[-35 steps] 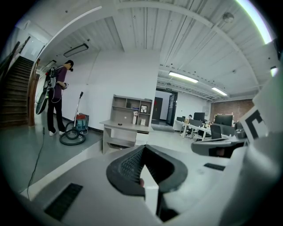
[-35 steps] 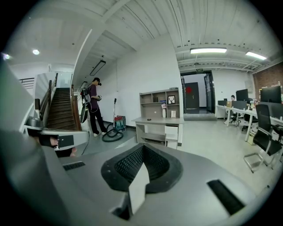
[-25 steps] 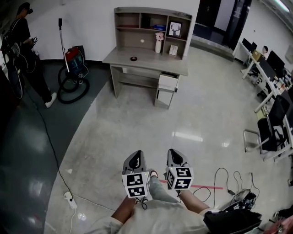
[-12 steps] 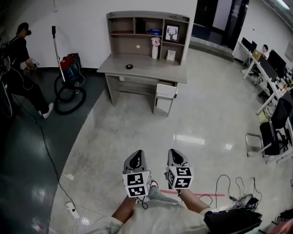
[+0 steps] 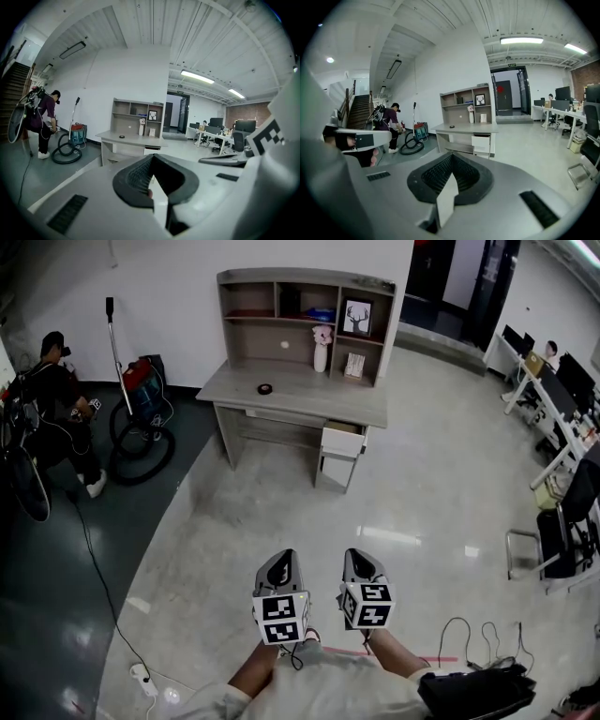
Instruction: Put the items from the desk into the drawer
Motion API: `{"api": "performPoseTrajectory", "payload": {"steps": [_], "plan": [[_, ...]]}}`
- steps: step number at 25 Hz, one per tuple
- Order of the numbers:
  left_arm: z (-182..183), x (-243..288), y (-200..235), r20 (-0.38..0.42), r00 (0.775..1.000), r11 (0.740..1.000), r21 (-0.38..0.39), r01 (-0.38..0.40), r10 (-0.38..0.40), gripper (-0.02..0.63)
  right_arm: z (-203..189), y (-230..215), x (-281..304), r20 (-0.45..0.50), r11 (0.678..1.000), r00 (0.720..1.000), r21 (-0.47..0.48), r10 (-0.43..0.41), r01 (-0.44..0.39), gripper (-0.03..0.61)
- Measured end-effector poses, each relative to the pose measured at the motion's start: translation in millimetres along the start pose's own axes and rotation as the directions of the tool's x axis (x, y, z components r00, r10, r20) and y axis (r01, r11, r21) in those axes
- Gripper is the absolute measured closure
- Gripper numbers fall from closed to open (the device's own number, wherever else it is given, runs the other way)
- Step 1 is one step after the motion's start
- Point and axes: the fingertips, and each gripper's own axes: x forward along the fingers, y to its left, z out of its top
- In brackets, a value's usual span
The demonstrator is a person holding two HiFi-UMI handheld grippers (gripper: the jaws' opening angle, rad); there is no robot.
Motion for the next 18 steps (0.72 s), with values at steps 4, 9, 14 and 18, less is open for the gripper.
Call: {"api": "performPoseTrajectory", "payload": {"steps": [4, 9, 14, 18], "plan": [[9, 28, -2, 0.000, 1.000, 1.000, -0.006, -0.005, 0.005, 0.606, 10, -13, 23, -0.015, 1.000, 1.000, -0.001, 0.009, -0.009, 0.580], [17, 54, 2, -0.003, 1.000, 1.000, -0.014, -0.026, 0.026, 0.606, 19, -25, 48, -0.032, 1.000, 0.999, -0.012, 0.028, -0.028, 0.580], [19, 73, 4, -0.016, 0.999, 1.000, 0.011, -0.030, 0.030, 0.606, 21, -32, 71, -0.044, 0.999, 0.998, 0.012, 0.033, -0.033, 0.580], [25, 88, 10, -0.017, 0.999, 0.999, 0.005, -0.034, 0.034, 0.606, 25, -33, 86, -0.054, 0.999, 0.998, 0.015, 0.038, -0.037, 0.580]]}}
